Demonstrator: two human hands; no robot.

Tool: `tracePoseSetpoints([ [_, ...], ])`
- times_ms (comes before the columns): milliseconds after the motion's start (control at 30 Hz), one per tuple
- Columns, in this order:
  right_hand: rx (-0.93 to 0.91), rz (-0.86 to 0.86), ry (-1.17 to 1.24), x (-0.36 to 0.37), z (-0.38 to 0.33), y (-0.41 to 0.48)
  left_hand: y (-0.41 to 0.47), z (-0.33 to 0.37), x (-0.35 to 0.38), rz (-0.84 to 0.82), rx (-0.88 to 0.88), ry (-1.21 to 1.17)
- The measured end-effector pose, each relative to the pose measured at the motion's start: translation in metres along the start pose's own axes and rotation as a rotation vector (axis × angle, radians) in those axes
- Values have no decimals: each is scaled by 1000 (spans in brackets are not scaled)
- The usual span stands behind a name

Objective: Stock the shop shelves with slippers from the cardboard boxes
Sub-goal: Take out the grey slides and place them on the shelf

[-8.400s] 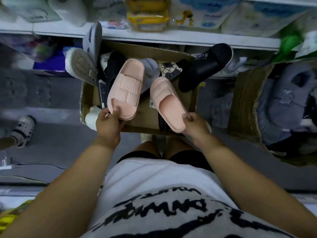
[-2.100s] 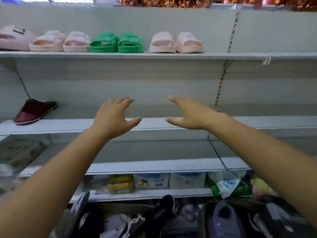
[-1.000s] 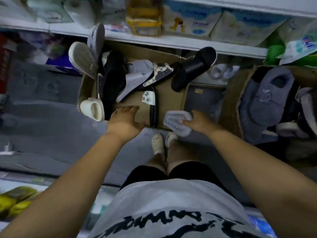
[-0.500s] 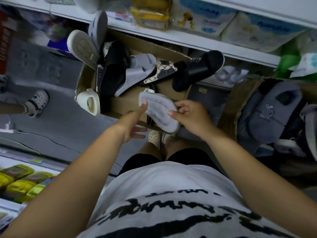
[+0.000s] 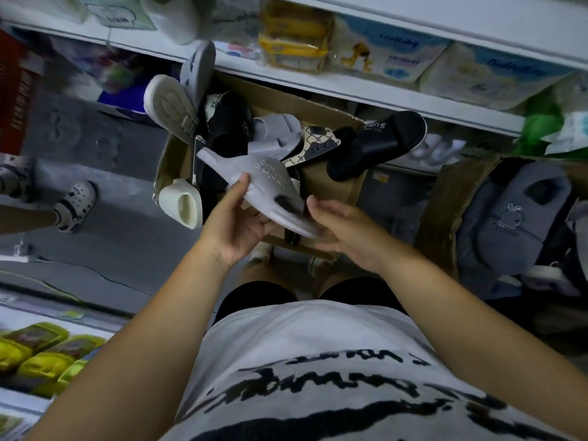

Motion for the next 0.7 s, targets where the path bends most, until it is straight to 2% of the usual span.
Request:
tracePoseSetpoints([
  [67, 127, -127, 263, 17, 7, 7, 2, 11, -7, -77, 6, -20],
  [167, 91, -173, 467, 42, 9, 17, 9, 32, -25, -72, -30, 69],
  [267, 40, -11, 492, 60, 15, 30, 19, 59, -41, -16, -85, 249],
  [367, 7, 193, 475, 70, 24, 40, 29, 77, -43, -76, -196, 447],
  [500, -19, 329, 447, 85, 31, 47, 48, 80, -47, -104, -316, 658],
  [600, -48, 436, 451, 89, 30, 47, 67, 80, -49, -26, -272, 763],
  [700, -93, 617, 460, 77, 37, 46, 98, 85, -63, 110, -193, 888],
])
Point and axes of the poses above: each hand's wrist, its own y-axis towards the middle knuckle, its own x-axis out of the palm, z = x × y, the point moved 4 cm from there along y, towards the middle knuckle, and after that the axes turned 10 degrees about x, right-handed, at the moved point
